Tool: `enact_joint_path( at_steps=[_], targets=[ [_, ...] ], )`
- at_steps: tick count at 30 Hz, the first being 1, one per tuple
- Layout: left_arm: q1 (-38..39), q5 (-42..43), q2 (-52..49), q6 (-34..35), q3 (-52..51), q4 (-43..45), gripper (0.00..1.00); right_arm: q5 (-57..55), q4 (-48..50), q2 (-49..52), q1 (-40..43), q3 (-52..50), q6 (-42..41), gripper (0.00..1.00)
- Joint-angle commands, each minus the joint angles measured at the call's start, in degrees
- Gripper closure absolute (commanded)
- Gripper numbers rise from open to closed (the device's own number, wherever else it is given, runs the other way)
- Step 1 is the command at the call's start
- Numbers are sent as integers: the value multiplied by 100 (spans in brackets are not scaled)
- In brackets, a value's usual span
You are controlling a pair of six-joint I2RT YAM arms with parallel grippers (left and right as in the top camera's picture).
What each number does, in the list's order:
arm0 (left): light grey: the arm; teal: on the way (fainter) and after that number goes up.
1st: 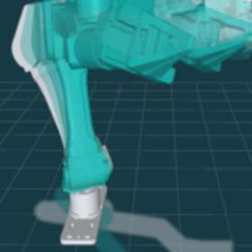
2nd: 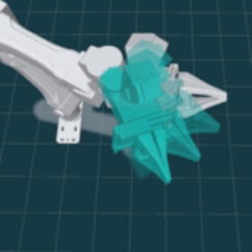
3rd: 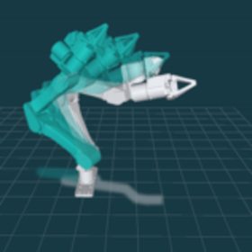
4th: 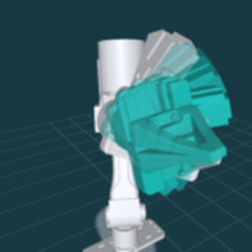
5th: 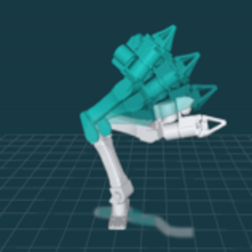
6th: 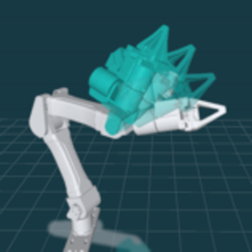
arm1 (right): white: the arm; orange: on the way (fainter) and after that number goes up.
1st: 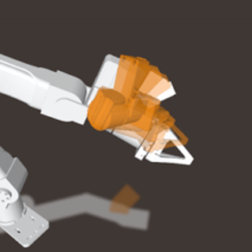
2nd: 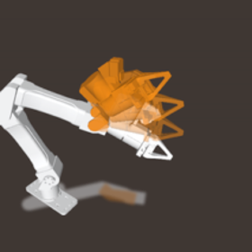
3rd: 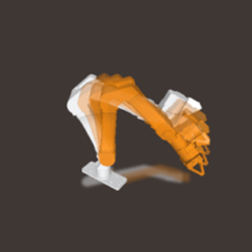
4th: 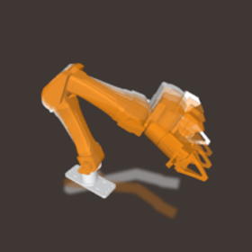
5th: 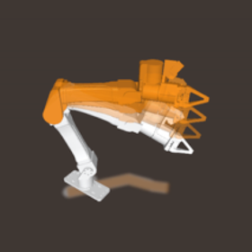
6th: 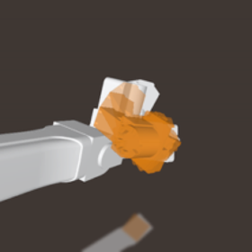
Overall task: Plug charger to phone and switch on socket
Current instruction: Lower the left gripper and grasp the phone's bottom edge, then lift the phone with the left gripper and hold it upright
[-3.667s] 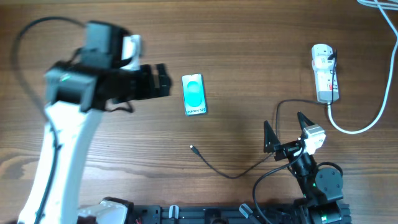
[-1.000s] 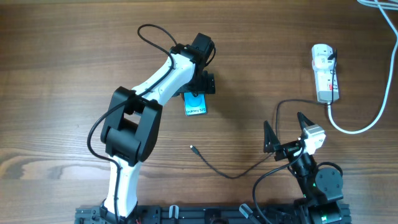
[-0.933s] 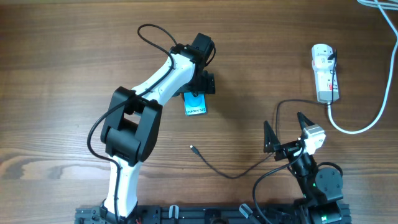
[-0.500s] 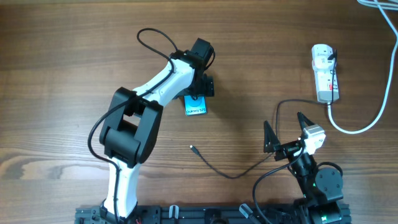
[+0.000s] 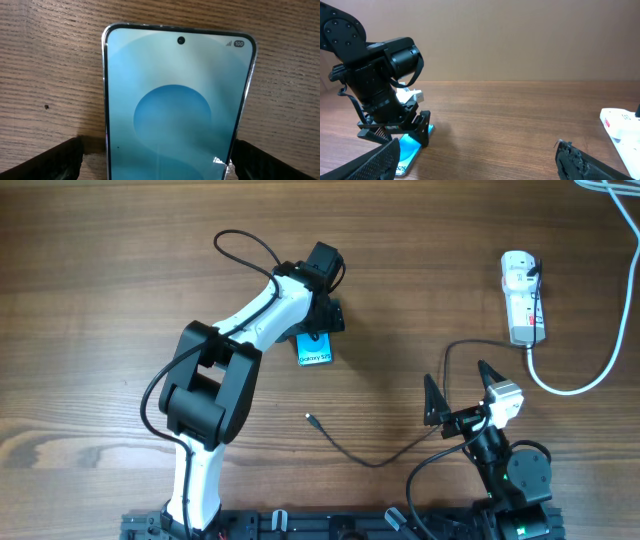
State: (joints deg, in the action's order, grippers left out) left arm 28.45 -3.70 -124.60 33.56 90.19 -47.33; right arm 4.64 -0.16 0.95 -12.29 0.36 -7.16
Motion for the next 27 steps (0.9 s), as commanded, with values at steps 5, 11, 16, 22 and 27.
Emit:
enact_joint_path(
  at_steps=[5, 11, 16, 22, 27],
  targets=[
    [249, 234, -186, 188, -245, -129, 0, -83, 20, 9, -24, -4, 114, 0],
    [251, 232, -186, 188, -245, -120, 3, -83, 20, 9, -24, -4, 114, 0],
    [251, 208, -186, 188, -245, -105, 15, -83, 20, 9, -24, -4, 116, 0],
    [251, 208, -186, 188, -245, -105, 20, -83, 20, 9, -24, -4, 114, 0],
    [251, 210, -184, 186, -245, -107, 26, -83, 20, 9, -24, -4, 114, 0]
  ],
)
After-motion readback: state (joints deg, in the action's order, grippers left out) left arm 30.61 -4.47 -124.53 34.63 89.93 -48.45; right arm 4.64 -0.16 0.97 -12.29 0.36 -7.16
